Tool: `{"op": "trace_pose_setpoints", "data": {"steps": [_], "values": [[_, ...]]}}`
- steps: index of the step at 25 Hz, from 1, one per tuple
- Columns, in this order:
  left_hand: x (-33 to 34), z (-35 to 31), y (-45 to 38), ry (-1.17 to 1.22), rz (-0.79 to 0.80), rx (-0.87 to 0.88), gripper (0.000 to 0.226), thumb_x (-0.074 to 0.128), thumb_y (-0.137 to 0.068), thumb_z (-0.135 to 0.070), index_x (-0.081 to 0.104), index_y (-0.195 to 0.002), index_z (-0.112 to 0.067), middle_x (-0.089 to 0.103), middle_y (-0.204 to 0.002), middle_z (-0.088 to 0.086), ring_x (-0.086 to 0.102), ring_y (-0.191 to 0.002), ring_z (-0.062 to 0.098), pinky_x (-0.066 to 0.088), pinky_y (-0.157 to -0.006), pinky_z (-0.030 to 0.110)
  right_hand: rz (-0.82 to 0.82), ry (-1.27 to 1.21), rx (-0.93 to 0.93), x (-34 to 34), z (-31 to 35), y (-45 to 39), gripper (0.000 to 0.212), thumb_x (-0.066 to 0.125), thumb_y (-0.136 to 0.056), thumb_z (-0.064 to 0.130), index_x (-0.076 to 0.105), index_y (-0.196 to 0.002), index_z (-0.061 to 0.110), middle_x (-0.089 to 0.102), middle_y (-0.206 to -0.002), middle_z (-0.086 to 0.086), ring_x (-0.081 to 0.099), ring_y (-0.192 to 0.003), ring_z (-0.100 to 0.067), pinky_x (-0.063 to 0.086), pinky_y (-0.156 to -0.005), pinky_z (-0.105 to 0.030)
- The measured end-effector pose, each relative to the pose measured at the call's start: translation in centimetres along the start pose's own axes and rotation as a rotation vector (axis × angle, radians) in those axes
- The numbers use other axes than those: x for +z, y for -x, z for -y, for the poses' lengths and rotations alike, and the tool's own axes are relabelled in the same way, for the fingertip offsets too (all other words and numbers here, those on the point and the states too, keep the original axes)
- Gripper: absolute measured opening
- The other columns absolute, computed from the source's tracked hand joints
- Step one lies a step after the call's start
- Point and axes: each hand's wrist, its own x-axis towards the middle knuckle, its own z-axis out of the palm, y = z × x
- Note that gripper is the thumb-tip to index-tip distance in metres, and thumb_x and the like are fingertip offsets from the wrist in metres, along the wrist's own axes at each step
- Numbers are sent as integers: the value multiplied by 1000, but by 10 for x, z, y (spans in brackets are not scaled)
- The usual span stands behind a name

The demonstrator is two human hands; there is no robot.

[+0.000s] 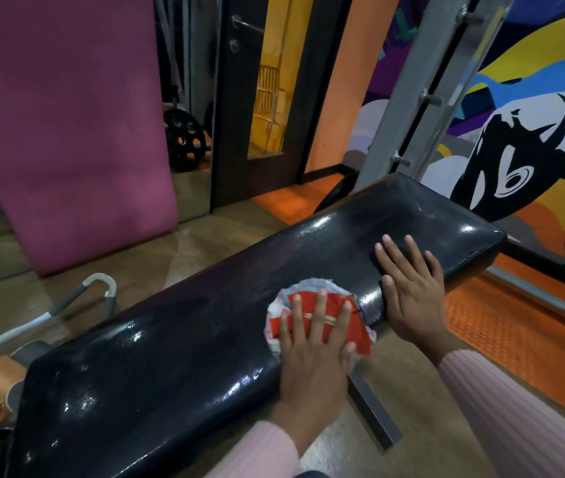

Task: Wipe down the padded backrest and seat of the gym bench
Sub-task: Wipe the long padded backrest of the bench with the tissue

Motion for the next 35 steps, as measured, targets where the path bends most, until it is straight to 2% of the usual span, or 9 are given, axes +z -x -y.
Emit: {"op": "trace_pose_setpoints", "data": {"steps": [3,6,10,13,19,23,28,31,35], "values": [[-1,-20,-33,16,10,89,53,23,-97,-48,17,-149,-38,14,-160,3,8,-144,41,14,-113,60,37,4,12,1,0,0,53,16,-102,38,35,-149,22,30,-156,4,11,-150,-19,13,-118,-43],[-16,-3,-72,146,116,1,51,17,-100,-50,6,-149,-41,-1,-161,-2,-8,-145,34,-2,-116,53,77,0,1,-5,3,-2,54,15,-102,39,31,-150,23,26,-158,4,7,-151,-18,10,-119,-43],[-14,33,-47,94,65,-136,56,7,-95,-52,8,-150,-42,6,-161,2,-1,-145,36,4,-116,53,57,5,9,-9,3,-1,54,18,-101,38,33,-150,23,25,-158,4,8,-151,-20,11,-119,-46],[-7,9,-4,12,34,-68,55,16,-95,-49,23,-148,-37,25,-156,7,17,-142,43,19,-112,59,46,5,18,-6,2,0,54,18,-101,37,32,-150,23,26,-157,4,9,-151,-21,11,-118,-46],[-20,-3,-63,156,189,-78,52,14,-99,-50,-3,-148,-43,-10,-160,-2,-15,-144,34,-7,-113,53,92,14,7,-7,4,-1,53,17,-101,38,28,-151,23,25,-158,3,7,-151,-20,7,-119,-42],[-23,31,-41,147,140,-236,53,14,-99,-50,-3,-149,-44,-5,-161,0,-11,-145,32,-6,-115,50,88,40,-10,-9,4,-4,54,15,-101,39,30,-151,23,25,-158,4,5,-151,-19,5,-119,-41],[-4,-8,3,11,39,-38,55,18,-95,-48,22,-149,-38,18,-158,7,12,-143,44,8,-114,56,152,144,-103,-11,3,-6,54,18,-101,38,22,-153,23,23,-160,3,6,-151,-20,5,-119,-48],[-16,2,-46,95,149,-40,52,16,-99,-50,2,-149,-44,-2,-161,0,-7,-145,36,-2,-114,53,221,130,-284,-19,11,-27,55,19,-101,38,23,-154,22,19,-161,3,8,-150,-21,2,-119,-48],[-22,34,-43,116,159,-174,53,14,-99,-51,-2,-149,-44,-2,-161,0,-5,-146,31,0,-116,49,243,-14,-267,-13,35,-34,55,17,-103,39,27,-153,21,22,-161,3,4,-150,-16,8,-120,-44]]}}
